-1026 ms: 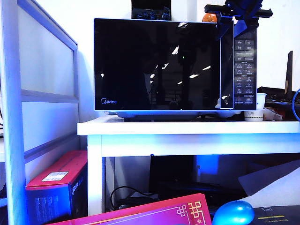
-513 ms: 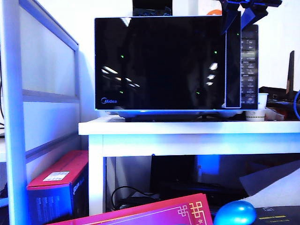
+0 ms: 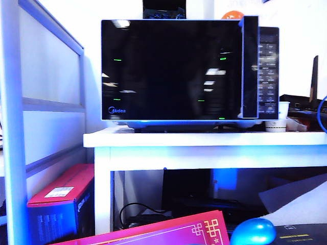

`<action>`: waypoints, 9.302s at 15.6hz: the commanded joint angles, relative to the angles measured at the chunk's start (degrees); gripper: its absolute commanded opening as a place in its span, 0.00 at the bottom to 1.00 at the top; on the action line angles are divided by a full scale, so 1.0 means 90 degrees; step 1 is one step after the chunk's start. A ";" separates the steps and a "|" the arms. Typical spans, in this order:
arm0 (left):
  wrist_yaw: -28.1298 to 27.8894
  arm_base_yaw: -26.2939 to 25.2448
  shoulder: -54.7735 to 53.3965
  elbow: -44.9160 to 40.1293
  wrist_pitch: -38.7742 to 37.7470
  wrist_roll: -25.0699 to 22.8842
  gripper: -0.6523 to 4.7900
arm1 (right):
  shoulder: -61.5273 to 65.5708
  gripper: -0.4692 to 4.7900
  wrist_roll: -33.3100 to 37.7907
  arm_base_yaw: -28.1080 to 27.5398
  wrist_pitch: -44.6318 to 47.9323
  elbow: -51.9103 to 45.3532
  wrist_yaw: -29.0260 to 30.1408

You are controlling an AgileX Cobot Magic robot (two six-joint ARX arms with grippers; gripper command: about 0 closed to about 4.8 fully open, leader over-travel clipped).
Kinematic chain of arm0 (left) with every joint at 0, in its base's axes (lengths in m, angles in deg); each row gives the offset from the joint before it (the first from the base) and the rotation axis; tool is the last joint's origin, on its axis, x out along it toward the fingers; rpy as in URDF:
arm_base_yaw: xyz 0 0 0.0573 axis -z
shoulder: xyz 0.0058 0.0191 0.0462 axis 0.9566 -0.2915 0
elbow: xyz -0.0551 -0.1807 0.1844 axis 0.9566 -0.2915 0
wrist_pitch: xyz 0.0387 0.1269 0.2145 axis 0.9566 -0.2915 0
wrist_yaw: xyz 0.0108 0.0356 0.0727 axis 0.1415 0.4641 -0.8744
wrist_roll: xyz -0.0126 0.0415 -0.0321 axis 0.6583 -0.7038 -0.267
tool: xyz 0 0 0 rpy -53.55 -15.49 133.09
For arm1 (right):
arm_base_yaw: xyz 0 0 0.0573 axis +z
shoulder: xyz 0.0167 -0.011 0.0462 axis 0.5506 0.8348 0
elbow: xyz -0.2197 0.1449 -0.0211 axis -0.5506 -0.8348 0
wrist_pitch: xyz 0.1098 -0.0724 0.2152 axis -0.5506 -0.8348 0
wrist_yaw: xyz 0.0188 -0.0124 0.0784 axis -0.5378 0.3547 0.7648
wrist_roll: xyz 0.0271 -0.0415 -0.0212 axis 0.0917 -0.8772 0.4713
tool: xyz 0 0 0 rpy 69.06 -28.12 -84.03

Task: Open the microwave door, place the orange inside the microwave, then close the microwave door.

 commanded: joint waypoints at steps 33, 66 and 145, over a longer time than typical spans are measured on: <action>0.2769 0.0988 -0.4787 0.0029 0.6278 -0.0083 0.76 | -0.0639 1.00 -0.0306 -0.0034 0.2249 -0.0002 -0.2081; 0.2696 0.1222 -0.5112 0.0262 0.6428 0.0053 0.81 | -0.0673 1.00 -0.0947 -0.0039 0.1899 -0.0005 -0.2079; 0.0126 0.1205 -0.4590 0.3213 -0.0738 0.0733 0.80 | -0.0015 0.99 -0.1921 -0.0323 0.3092 -0.0007 -0.0673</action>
